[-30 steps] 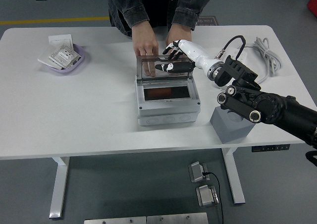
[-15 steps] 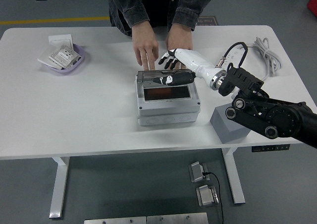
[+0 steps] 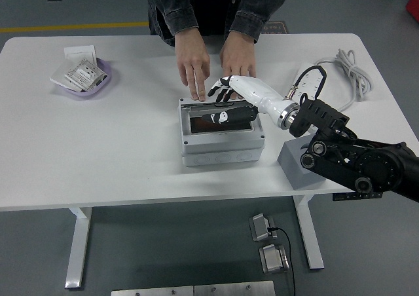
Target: Pick up the cylinder from the cube,place it in the box,flap close box
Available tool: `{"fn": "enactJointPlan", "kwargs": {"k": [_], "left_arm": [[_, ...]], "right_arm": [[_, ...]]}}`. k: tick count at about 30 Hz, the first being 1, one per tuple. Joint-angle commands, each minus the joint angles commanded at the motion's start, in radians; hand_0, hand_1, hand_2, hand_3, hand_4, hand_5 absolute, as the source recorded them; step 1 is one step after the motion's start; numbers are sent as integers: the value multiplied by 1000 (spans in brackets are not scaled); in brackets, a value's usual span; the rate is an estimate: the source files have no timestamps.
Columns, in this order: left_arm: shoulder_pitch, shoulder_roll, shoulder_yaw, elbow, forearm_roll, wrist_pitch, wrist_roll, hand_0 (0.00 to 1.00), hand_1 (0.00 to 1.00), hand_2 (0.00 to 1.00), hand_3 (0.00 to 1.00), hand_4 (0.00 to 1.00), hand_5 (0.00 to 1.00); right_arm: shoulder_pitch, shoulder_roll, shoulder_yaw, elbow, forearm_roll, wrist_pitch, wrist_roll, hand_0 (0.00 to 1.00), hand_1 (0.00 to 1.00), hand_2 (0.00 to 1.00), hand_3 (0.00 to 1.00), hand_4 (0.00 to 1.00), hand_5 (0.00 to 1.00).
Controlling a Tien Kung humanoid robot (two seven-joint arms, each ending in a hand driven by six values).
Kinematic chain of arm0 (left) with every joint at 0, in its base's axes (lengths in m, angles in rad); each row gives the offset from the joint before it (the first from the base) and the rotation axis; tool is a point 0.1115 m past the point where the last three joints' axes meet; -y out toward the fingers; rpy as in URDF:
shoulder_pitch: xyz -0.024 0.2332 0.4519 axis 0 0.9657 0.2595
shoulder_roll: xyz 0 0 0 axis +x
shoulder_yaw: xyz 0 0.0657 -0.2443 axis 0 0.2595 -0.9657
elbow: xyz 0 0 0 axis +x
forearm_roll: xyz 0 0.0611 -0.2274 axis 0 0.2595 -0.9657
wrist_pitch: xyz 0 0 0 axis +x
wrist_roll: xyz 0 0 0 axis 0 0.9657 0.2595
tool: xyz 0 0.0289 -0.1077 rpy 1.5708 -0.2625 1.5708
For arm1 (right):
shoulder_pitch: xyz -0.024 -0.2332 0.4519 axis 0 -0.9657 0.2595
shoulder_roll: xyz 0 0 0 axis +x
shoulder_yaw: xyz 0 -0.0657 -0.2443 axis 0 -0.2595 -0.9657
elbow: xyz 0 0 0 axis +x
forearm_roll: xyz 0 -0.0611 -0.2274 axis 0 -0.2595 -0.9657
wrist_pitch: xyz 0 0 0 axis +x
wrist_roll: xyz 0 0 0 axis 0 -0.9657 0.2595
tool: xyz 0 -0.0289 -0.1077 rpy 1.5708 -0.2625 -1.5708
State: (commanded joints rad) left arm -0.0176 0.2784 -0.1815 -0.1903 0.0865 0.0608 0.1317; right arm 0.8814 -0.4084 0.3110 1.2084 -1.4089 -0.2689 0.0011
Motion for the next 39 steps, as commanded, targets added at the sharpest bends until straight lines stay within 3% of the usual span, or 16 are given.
{"fn": "enactJointPlan", "kwargs": {"k": [13, 21, 31, 35, 39], "left_arm": [[0, -3, -1, 0, -2, 0, 0, 622, 646, 603, 617, 642, 169], [-1, -3, 3, 1, -4, 0, 0, 622, 646, 603, 617, 643, 167], [8, -6, 1, 5, -8, -1, 0, 622, 647, 603, 618, 642, 164], [16, -6, -1, 7, -10, -2, 0, 622, 647, 603, 618, 642, 164], [18, -6, -6, 9, -9, -2, 0, 622, 646, 602, 617, 642, 164]], "right_arm": [[-63, -9, 10, 15, 20, -4, 8, 703, 550, 598, 697, 938, 626], [-92, -45, 109, 57, -28, 19, -6, 700, 550, 597, 698, 938, 631], [-283, -109, 383, 204, -197, 87, -57, 692, 542, 600, 695, 939, 631], [-386, -113, 527, 272, -230, 78, -45, 692, 542, 600, 695, 939, 631], [-480, -102, 655, 291, -191, 40, 10, 671, 529, 589, 682, 940, 635]]}}
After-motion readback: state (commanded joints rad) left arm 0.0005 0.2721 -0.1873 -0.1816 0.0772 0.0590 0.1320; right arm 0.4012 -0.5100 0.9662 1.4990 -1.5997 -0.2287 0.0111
